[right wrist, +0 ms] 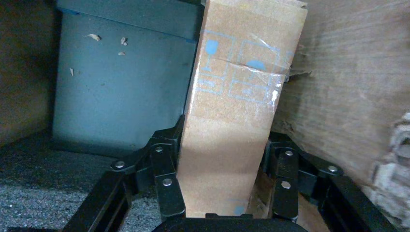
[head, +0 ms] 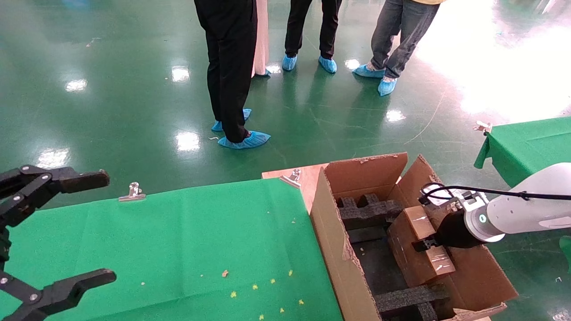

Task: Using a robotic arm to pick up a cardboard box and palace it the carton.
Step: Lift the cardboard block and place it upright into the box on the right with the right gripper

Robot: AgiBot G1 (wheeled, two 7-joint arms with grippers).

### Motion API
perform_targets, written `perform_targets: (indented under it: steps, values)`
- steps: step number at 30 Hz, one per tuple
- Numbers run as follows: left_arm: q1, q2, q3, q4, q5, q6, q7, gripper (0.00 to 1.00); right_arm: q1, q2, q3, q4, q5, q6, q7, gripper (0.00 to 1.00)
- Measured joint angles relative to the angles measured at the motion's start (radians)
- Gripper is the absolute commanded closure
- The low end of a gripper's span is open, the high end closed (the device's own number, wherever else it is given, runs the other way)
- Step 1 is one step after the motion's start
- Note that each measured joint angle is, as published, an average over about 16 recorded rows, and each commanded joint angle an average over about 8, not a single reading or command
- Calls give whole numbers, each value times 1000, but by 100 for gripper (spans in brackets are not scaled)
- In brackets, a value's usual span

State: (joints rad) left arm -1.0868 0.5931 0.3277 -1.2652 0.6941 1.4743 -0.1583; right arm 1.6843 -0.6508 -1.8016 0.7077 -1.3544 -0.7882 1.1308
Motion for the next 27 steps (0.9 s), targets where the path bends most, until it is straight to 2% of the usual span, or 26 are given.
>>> perform_targets:
  steps: [16, 27]
  values:
    - [0, 0, 0, 0, 0, 0, 0, 0, 60, 42, 10, 86, -26, 26, 24, 0]
    - [0, 0, 1, 0, 0, 0, 0, 0, 168, 132, 72, 289, -7, 68, -11, 0]
